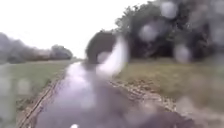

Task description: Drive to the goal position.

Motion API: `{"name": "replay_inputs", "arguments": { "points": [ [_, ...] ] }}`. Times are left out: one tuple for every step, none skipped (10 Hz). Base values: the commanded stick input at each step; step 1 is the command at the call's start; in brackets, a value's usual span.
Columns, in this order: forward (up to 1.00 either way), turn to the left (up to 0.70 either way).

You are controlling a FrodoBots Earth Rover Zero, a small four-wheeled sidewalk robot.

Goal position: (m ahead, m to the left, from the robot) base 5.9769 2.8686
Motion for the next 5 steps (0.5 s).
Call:
{"name": "replay_inputs", "arguments": {
  "points": [
    [0.85, 0.00],
    [0.85, 0.20],
    [0.85, 0.29],
    [0.85, 0.34],
    [0.85, 0.34]
  ]
}}
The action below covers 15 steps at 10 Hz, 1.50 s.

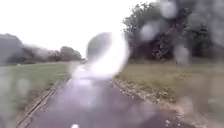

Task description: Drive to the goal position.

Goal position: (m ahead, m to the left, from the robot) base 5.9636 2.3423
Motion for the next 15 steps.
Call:
{"name": "replay_inputs", "arguments": {
  "points": [
    [0.85, 0.34],
    [0.85, 0.34],
    [0.85, 0.34],
    [0.85, 0.34],
    [0.85, 0.34],
    [0.85, 0.34],
    [0.85, 0.34],
    [0.85, 0.30],
    [0.85, 0.18],
    [0.85, 0.06],
    [0.85, 0.00],
    [0.85, 0.00],
    [0.85, 0.00],
    [0.85, 0.00],
    [0.85, 0.00]
  ]
}}
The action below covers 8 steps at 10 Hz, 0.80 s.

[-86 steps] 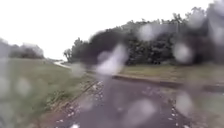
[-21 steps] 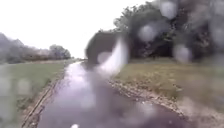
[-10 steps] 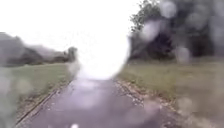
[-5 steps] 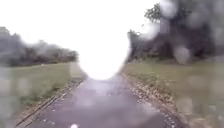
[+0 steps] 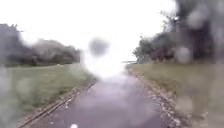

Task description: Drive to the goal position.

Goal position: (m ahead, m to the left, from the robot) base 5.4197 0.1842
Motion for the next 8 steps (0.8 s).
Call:
{"name": "replay_inputs", "arguments": {
  "points": [
    [0.85, 0.00],
    [0.85, 0.00],
    [0.85, 0.00],
    [0.85, 0.00],
    [0.85, 0.00],
    [0.85, 0.00],
    [0.85, -0.03],
    [0.85, -0.15]
  ]
}}
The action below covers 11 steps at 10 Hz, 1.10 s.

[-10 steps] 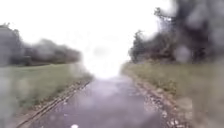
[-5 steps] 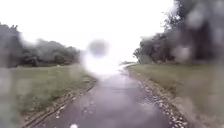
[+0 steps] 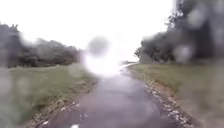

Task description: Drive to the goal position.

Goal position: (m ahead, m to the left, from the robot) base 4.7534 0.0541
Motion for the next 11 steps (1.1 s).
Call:
{"name": "replay_inputs", "arguments": {
  "points": [
    [0.85, -0.32],
    [0.85, -0.16],
    [0.85, -0.01],
    [0.85, 0.00],
    [0.85, 0.00],
    [0.85, 0.00],
    [0.85, 0.00],
    [0.85, 0.00],
    [0.85, 0.00],
    [0.85, 0.00],
    [0.85, 0.00]
  ]
}}
